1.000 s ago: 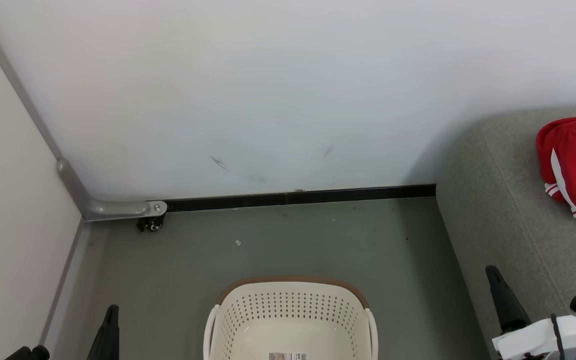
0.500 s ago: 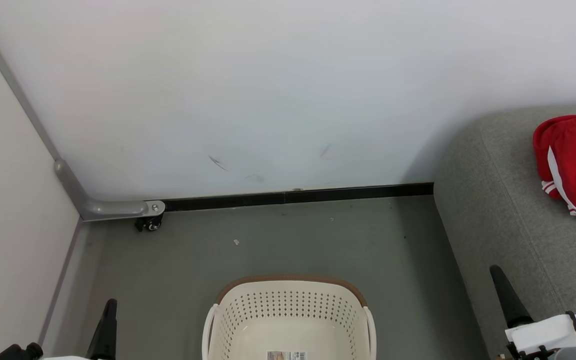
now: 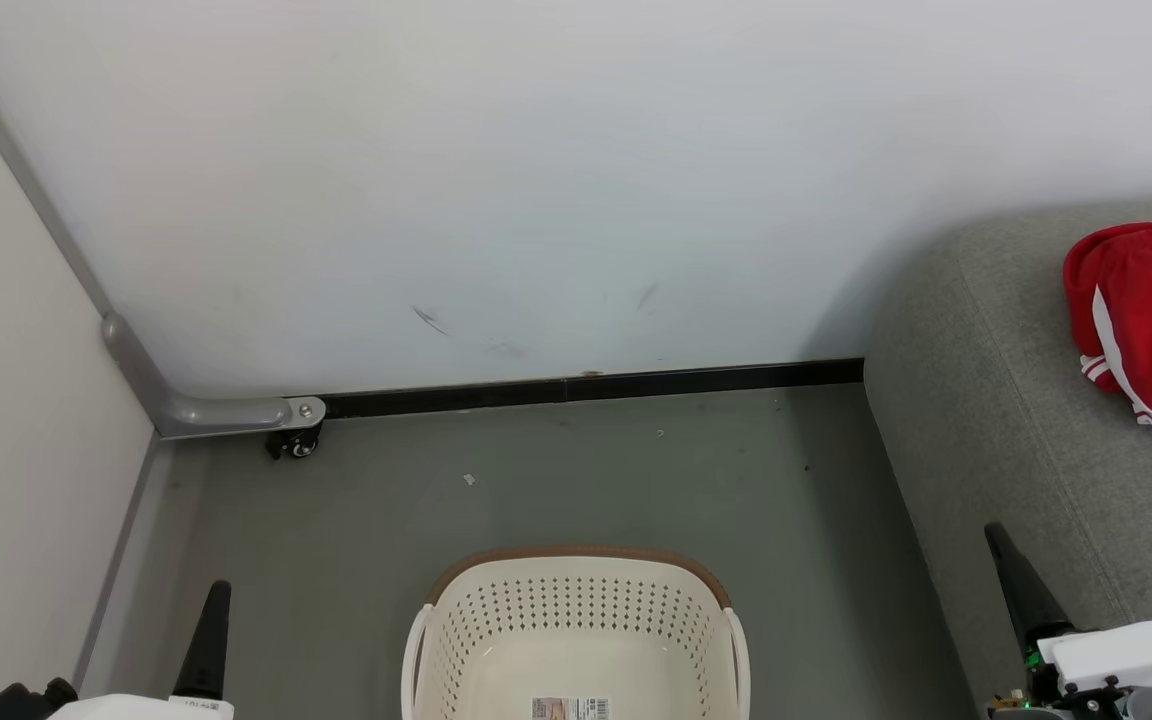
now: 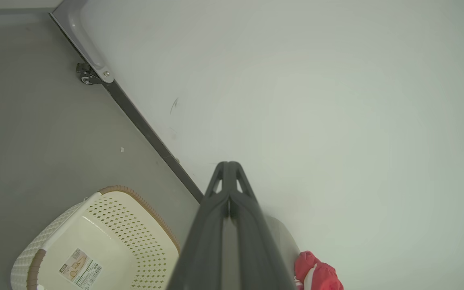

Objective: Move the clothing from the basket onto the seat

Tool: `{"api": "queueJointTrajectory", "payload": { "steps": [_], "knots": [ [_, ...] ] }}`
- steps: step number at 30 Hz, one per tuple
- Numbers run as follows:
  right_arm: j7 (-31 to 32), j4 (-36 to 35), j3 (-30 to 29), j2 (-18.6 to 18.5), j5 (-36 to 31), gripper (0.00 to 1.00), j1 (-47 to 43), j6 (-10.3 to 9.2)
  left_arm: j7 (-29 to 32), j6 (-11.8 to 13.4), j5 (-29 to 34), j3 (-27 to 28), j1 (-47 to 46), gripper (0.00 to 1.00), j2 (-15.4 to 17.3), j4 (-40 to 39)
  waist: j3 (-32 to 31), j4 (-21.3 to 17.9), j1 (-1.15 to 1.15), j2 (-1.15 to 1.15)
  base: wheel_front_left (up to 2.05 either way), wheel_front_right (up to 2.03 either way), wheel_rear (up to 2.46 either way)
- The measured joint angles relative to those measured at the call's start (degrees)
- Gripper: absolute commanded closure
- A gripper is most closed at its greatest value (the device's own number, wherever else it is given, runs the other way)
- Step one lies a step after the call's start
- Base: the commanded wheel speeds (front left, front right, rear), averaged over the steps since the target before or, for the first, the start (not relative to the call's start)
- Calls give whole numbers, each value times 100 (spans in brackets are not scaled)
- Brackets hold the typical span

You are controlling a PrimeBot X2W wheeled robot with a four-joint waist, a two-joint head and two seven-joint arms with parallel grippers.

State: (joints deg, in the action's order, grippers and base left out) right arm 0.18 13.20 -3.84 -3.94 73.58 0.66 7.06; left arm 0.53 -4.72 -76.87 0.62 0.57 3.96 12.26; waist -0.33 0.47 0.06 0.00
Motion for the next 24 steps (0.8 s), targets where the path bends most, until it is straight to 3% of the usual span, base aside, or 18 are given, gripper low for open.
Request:
{"api": "queueJointTrajectory", "payload": {
  "steps": [24],
  "knots": [
    [428,190,-178,35,1947,100,229,0,419,-208,-1648,218,-377,100,-70,316,47,-47,-3,0,0,0,0]
  ]
}}
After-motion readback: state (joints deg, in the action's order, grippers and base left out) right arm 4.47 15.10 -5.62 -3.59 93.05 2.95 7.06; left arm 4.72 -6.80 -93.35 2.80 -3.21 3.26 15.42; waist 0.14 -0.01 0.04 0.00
